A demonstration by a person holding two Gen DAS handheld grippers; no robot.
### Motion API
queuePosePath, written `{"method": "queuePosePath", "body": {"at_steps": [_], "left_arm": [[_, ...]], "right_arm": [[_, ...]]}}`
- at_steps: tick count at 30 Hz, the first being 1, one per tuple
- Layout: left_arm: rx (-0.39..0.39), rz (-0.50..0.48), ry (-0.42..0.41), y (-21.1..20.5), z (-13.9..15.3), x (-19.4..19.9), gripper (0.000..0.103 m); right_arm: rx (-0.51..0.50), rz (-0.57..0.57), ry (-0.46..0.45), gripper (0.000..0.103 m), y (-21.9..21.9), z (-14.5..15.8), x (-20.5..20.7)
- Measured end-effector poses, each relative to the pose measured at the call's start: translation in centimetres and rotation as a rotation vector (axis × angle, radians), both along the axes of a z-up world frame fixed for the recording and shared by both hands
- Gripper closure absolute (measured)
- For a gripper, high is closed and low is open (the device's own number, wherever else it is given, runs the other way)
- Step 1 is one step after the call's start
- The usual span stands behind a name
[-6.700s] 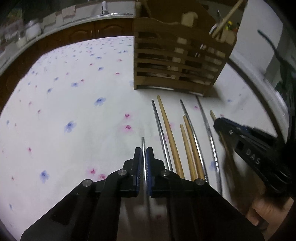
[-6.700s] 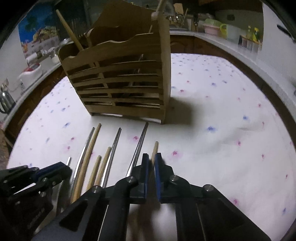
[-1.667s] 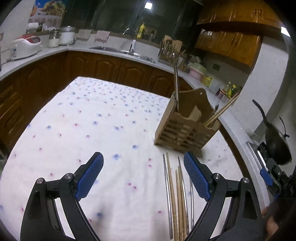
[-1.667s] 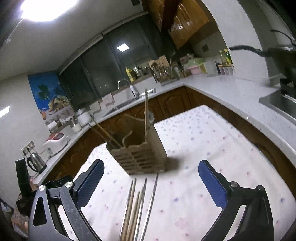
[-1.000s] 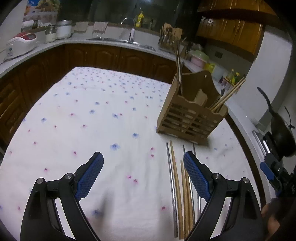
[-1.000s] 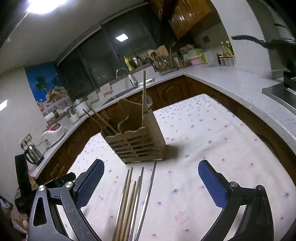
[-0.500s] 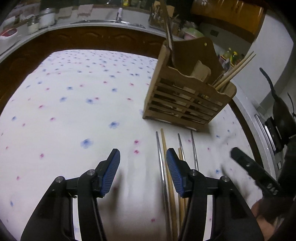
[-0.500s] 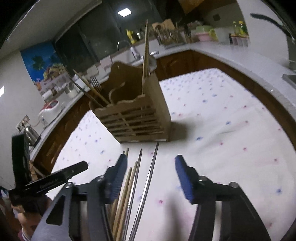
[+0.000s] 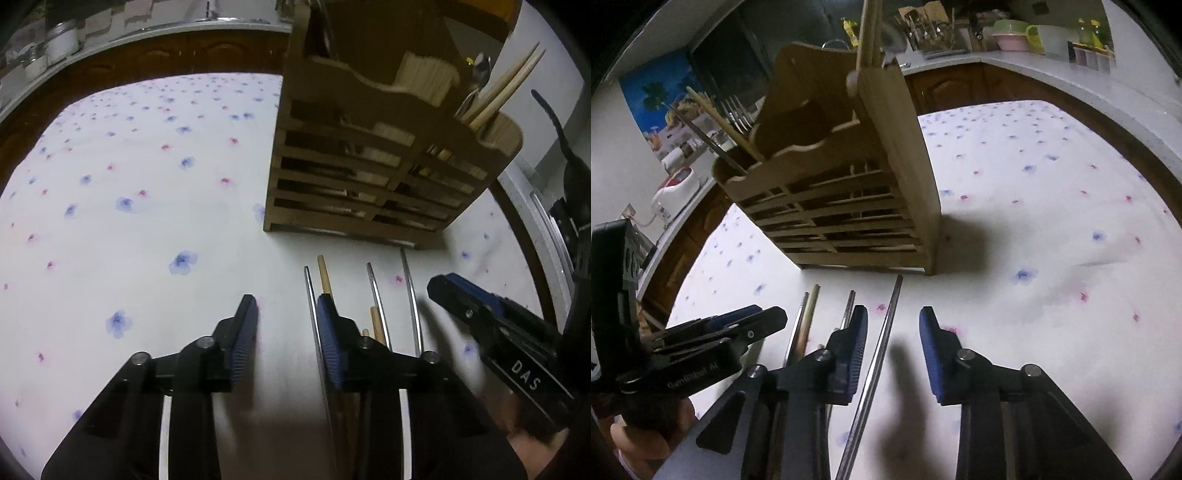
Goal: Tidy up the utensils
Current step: 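Grasp a steel chopstick with the left tool while the right tool grasps another, lift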
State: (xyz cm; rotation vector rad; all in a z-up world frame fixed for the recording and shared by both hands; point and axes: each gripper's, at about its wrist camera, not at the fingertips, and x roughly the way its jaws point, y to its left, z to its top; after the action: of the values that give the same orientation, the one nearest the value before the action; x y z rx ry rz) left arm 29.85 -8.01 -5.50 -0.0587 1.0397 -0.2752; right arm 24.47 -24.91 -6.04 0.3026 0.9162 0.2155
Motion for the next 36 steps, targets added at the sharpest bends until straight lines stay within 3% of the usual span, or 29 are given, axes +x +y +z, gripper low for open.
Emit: {"method": "queuePosePath", "body": {"at_steps": [7,11,13,17,22,30,36], "left_arm": [[0.040,-0.067,-0.030,-0.8,-0.2,-0.6,0.077],[0.101,-0.120,-0.045,-1.4,-0.3,-1.6,0.083],[0.108,-0.126,-0.044,-1.3,-0.3,-2.0,0.085],[0.104,-0.140,-0.040,-0.3,-0.3,-2.8,0.092],[0.112,-0.205,-0.036,1.0,-0.3,-5.5,0.092],[0.050,-0.105,0.044,1.8,0.0,-4.9,0.087],[0.109,-0.084,-0.001,0.4,-0.2,-4.7,0.089]], "right_arm": [[-0.026,0.037,0.029,0.081,1.1,-1.2,1.4],[-0.084,0.053,0.014,0.083,1.8,-1.1,1.4],[-0.108,0.063,0.015,0.092,2.0,-1.1,1.2],[-0.115,0.090,0.014,0.096,1.6,-1.1,-0.2],[-0.136,0.125,0.015,0.096,0.6,-1.0,-3.8],[-0.089,0.093,0.047,0.094,-0.4,-0.8,-5.1],[-0.116,0.063,0.035,0.091,0.4,-0.9,-4.5]]}}
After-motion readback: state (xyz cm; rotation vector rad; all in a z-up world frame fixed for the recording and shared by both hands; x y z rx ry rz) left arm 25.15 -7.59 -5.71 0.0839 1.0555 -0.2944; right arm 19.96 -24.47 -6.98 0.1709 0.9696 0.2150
